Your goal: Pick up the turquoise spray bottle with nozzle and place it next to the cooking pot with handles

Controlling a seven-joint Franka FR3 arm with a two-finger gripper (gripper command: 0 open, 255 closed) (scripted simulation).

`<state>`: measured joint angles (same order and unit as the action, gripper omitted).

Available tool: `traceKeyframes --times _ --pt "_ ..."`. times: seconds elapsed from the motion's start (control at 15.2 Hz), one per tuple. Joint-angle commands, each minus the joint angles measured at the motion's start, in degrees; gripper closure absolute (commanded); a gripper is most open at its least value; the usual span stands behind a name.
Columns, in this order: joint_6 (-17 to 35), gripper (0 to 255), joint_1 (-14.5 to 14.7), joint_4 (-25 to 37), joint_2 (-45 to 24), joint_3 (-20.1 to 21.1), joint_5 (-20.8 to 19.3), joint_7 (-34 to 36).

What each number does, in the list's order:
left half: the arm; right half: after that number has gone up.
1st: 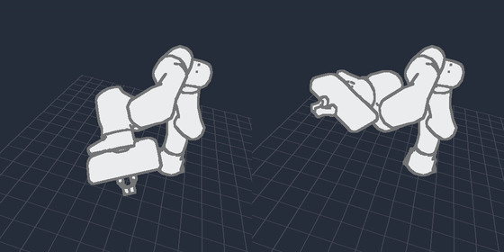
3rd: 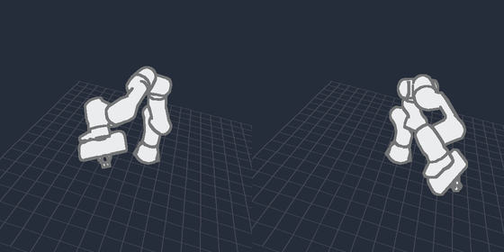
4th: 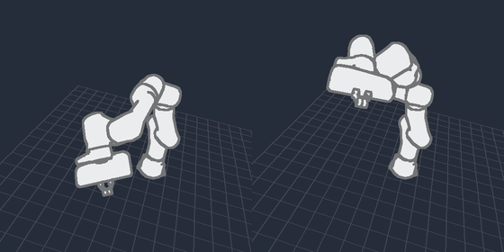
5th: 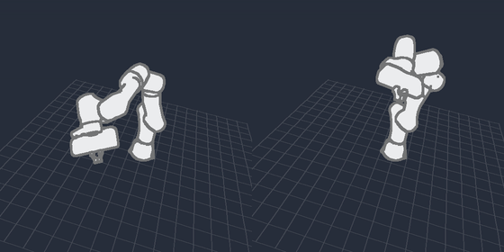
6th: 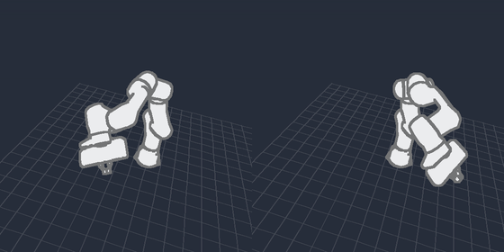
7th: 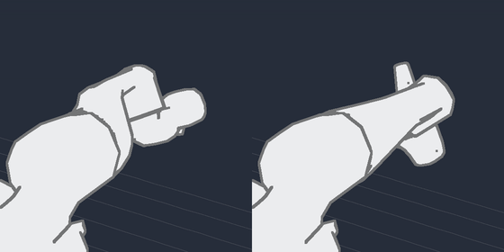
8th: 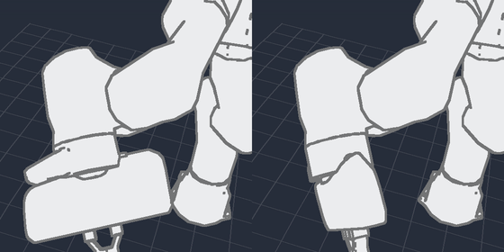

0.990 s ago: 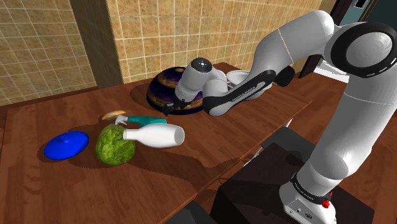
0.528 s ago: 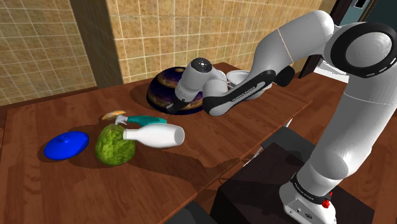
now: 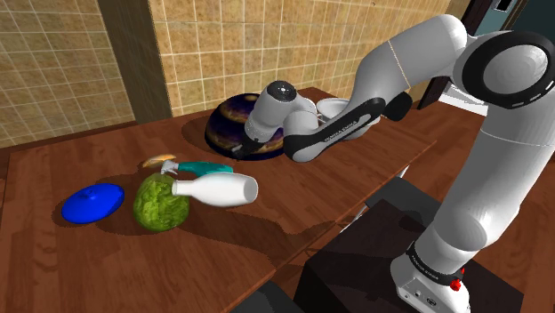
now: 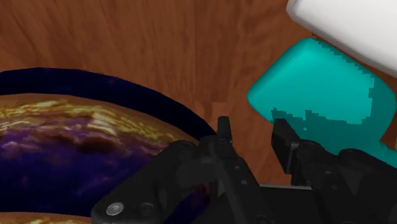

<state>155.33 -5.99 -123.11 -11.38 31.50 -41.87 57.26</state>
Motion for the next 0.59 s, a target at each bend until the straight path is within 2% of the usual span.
traceKeyframes --times 0.0,0.26,0.4,0.53 --pt "-0.4 0 -0.9 2.6 -2.5 1.0 2.2 -6.1" --pt "-5.8 0 -3.6 15.1 -13.8 6.5 8.0 -27.9" --pt "-10.2 0 -3.5 22.4 -20.0 9.0 9.2 -37.2" --pt "-15.5 0 -2.2 30.5 -26.3 11.0 9.9 -46.0"
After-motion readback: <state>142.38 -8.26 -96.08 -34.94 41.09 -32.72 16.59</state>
